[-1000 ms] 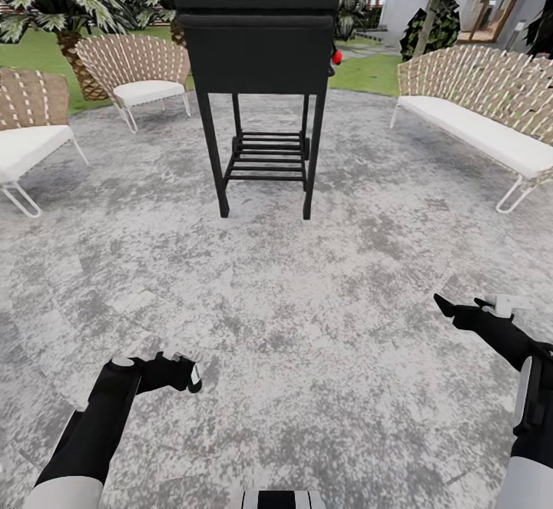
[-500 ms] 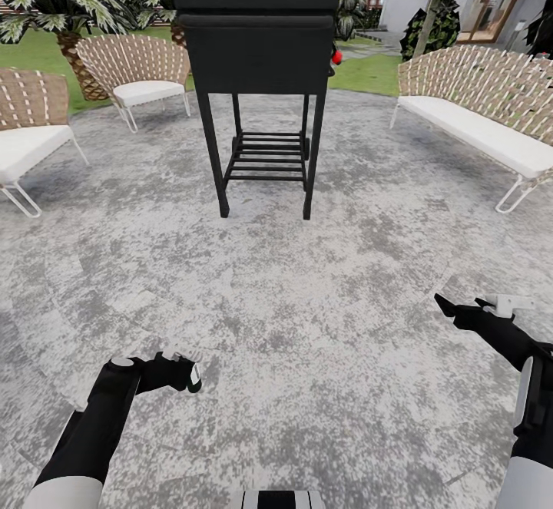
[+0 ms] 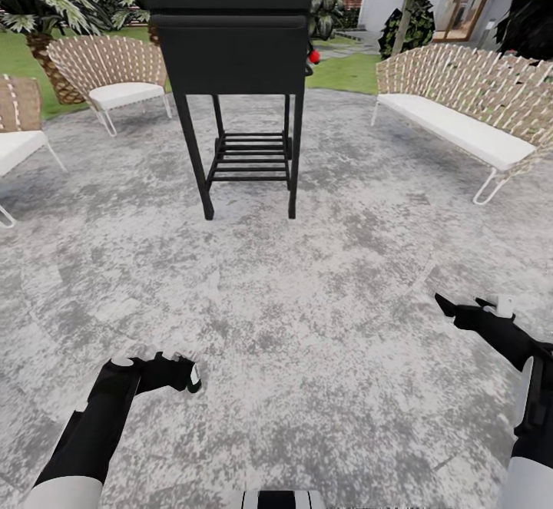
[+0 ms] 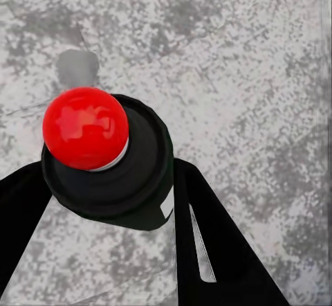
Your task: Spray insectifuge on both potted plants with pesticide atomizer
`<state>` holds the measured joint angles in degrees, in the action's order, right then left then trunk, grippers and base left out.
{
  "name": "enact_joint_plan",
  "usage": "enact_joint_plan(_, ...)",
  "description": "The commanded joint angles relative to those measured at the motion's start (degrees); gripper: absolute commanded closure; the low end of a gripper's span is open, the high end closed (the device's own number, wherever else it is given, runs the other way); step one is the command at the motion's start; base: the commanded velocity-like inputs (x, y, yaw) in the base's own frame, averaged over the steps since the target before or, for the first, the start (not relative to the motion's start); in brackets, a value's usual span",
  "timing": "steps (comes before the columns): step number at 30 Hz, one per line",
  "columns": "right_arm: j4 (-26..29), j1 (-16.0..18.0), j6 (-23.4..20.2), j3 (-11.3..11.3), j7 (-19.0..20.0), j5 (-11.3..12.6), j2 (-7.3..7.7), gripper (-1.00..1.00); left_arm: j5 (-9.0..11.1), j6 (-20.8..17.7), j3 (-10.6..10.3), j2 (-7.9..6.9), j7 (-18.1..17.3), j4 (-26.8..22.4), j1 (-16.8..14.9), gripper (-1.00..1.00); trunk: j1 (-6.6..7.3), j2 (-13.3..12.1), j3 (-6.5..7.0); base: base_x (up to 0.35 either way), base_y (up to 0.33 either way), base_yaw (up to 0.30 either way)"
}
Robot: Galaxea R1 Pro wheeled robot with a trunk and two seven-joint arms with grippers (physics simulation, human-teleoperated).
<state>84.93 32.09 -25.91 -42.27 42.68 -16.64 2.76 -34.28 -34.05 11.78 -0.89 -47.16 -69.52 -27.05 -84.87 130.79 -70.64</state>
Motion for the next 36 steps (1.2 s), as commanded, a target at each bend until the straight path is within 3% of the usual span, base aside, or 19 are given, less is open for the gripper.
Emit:
enact_joint_plan(1, 0.1, 0.1, -0.2, -0.1, 0.5, -0.4, -0.01, -1.00, -0.4, -0.2, 0.1, 0.01, -0.5, -0.1, 0.0, 1.00, 0.01, 0.0, -0.04, 0.000, 0.000, -0.267)
enact_joint_plan(36, 0.1, 0.1, -0.2, -0.2, 0.5, -0.4, 0.06, -1.00, -0.4, -0.2, 0.4, 0.01, -0.5, -0.1, 0.0, 1.00, 0.01, 0.0, -0.04, 0.017, 0.000, -0.268)
